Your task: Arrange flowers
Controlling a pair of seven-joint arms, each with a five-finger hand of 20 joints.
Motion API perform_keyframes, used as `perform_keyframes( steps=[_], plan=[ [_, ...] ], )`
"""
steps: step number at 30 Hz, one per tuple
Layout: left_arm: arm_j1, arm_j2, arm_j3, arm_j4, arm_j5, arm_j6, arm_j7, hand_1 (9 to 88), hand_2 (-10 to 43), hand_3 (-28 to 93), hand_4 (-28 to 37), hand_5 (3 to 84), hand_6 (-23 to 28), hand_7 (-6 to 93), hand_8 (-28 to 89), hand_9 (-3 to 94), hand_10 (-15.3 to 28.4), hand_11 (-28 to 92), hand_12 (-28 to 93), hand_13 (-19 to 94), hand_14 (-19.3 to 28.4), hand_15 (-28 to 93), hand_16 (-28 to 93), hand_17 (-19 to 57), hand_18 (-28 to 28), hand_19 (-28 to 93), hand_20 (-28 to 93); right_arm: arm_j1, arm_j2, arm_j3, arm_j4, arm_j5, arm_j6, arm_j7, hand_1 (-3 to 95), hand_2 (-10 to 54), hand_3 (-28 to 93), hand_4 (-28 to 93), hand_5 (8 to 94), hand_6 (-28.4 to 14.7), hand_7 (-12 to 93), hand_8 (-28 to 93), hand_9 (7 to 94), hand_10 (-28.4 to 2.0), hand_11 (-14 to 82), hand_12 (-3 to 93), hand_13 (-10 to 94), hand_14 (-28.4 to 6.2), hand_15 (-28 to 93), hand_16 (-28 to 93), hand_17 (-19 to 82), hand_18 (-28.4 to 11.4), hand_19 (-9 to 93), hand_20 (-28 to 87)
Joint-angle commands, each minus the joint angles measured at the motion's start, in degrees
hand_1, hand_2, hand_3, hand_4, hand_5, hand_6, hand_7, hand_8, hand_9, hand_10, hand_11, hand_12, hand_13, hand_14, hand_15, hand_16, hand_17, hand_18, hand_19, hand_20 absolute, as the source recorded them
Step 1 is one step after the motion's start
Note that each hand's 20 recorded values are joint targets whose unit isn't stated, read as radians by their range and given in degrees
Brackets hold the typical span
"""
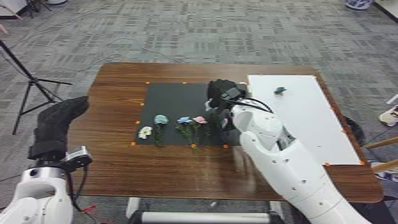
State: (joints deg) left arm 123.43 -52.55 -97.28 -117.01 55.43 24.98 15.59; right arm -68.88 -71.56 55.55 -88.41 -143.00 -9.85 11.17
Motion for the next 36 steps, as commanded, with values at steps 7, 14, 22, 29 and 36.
perform_keyframes(
  steps=[7, 14, 22, 29, 36],
  plan=[
    [-0.2, -0.41, 0.39, 0.22, 0.18, -0.71, -0.01, 24.5, 6.4, 69, -28.3, 51.5, 3.3, 18.8, -8, 48.8, 13.4, 22, 11, 36, 16.5, 19, -2, 4.1, 10.2, 6, 14, 1.4, -2.2, -0.2, 6.8, -4.9, 13.0, -1.8, 60.0, -9.5, 61, -22, 78.5, 3.3, 22, -1, 84.7, -9.4, 3.4, 25.2, 75, -9.0, 48, 39, 39, -21.1, 76, 55],
    [-0.6, -0.38, 0.54, 0.4, 0.33, -1.11, -0.26, 24.6, 6.5, 69, -28.3, 51.5, 3.3, 18.8, -8, 48.8, 13.4, 22, 11, 36, 16.5, 19, -2, 4.1, 10.2, 6, 14, 1.4, -1.7, 0.0, 5.5, -3.8, 10.0, -1.0, 58.9, -9.5, 62, -21, 77.8, 3.3, 22, -1, 83.9, -9.3, 4.1, 24.6, 75, -9.3, 50, 37, 39, -21.4, 77, 55],
    [-0.7, -0.4, 0.65, 0.35, 0.23, -0.64, -0.23, 24.6, 6.3, 69, -28.3, 51.5, 3.4, 18.7, -8, 48.7, 13.3, 22, 11, 36, 16.5, 19, -2, 4.1, 10.2, 6, 14, 1.1, -1.0, 0.3, 4.7, -4.2, 6.7, -1.3, 55.2, -9.5, 61, -20, 73.0, 0.9, 21, -1, 76.7, -10.9, 11.1, 18.3, 73, -9.8, 52, 34, 37, -21.6, 77, 55],
    [-0.6, -0.43, 0.47, 0.33, 0.22, -0.76, -0.21, 25.1, 5.8, 69, -28.2, 51.5, 3.3, 18.8, -8, 48.7, 13.3, 22, 11, 36, 16.5, 19, -2, 4.1, 10.2, 6, 14, 1.0, 0.3, 1.2, 2.9, -4.1, 1.8, -2.0, 52.0, -9.5, 66, -21, 65.5, 0.1, 21, -2, 69.1, -11.2, 13.4, 14.3, 69, -10.3, 53, 34, 36, -21.0, 75, 55],
    [0.0, -0.54, 0.12, 0.05, 0.32, -0.73, -0.13, 25.7, 5.1, 69, -28.0, 51.4, 3.4, 18.8, -8, 48.6, 13.4, 22, 11, 36, 16.4, 19, -2, 4.1, 10.2, 6, 14, 0.6, 1.8, 2.2, 1.1, -4.2, -3.1, -3.0, 48.0, -9.5, 71, -22, 59.6, -1.1, 21, -13, 62.8, -12.2, 12.7, 14.2, 66, -10.8, 55, 33, 34, -20.9, 75, 55]
  ],
)
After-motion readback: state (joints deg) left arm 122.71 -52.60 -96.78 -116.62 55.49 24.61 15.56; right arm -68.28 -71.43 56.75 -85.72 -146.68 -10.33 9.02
